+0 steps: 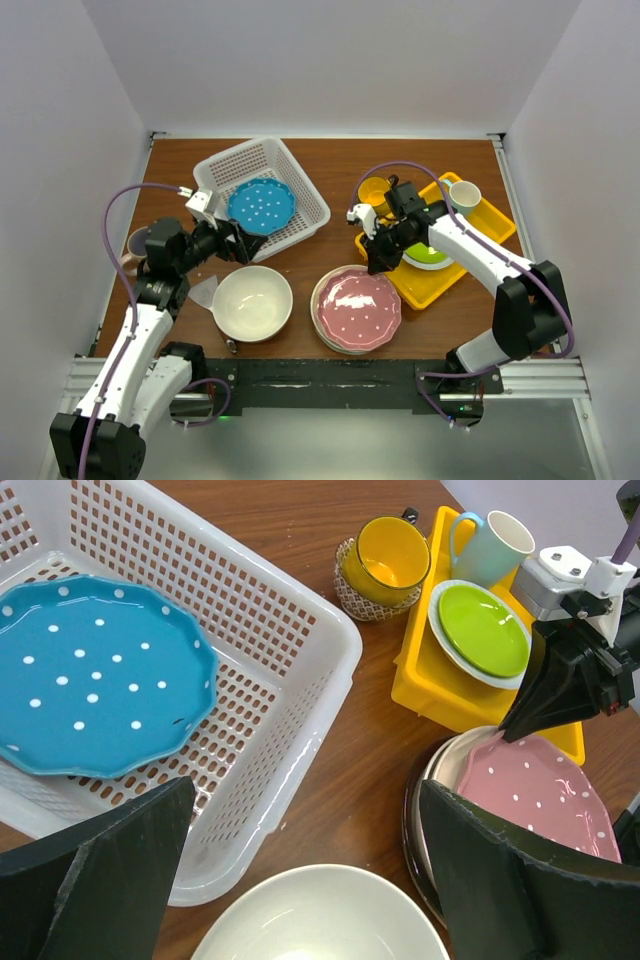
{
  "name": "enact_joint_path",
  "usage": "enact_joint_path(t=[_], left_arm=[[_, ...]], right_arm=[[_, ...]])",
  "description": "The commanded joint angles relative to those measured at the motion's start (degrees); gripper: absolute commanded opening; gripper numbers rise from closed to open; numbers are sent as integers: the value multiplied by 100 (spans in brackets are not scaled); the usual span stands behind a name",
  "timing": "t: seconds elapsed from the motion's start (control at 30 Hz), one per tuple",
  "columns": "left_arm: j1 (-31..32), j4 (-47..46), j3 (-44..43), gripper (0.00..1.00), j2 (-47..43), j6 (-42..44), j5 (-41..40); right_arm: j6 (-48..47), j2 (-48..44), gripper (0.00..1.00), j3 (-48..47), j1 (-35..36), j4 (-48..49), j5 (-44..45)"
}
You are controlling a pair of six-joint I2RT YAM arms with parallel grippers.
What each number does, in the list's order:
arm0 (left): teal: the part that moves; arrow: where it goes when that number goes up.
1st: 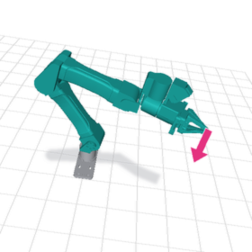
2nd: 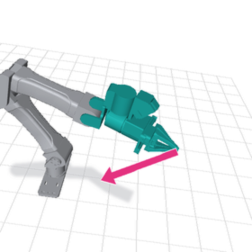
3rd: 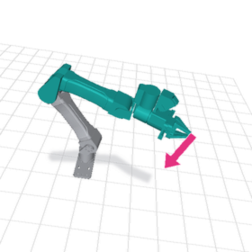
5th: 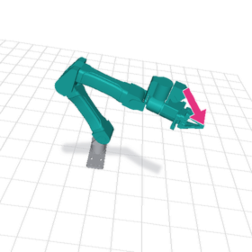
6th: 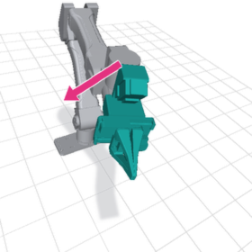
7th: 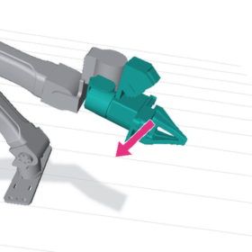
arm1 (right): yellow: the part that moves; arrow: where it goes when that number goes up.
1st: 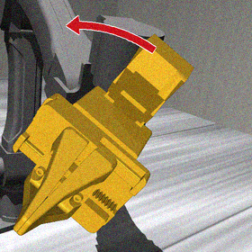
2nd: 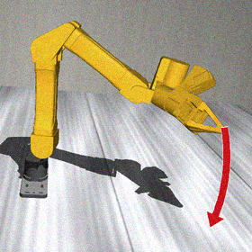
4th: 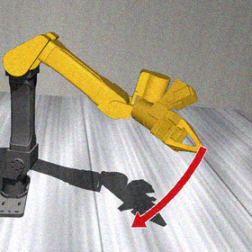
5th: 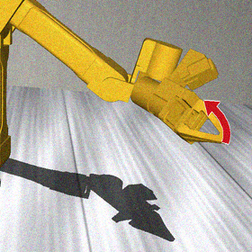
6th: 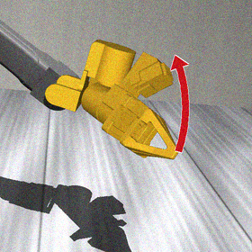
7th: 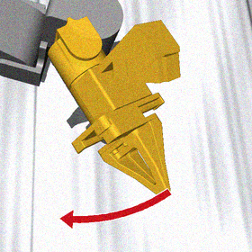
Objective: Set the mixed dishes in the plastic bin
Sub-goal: Pick up the plate at the center of the board.
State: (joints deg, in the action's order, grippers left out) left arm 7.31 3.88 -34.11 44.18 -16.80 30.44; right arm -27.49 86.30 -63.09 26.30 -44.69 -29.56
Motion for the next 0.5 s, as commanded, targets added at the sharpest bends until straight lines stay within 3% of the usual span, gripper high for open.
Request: enact_joint_path(t=[0.0, 0.47], left_arm=[[25, -491, 9, 100, 38, 1, 252], [25, -783, 62, 100, 380, -175, 1017]], right_arm=[[-213, -351, 0, -300, 15, -137, -190], [-407, -948, 0, -230, -169, 12, -717]])
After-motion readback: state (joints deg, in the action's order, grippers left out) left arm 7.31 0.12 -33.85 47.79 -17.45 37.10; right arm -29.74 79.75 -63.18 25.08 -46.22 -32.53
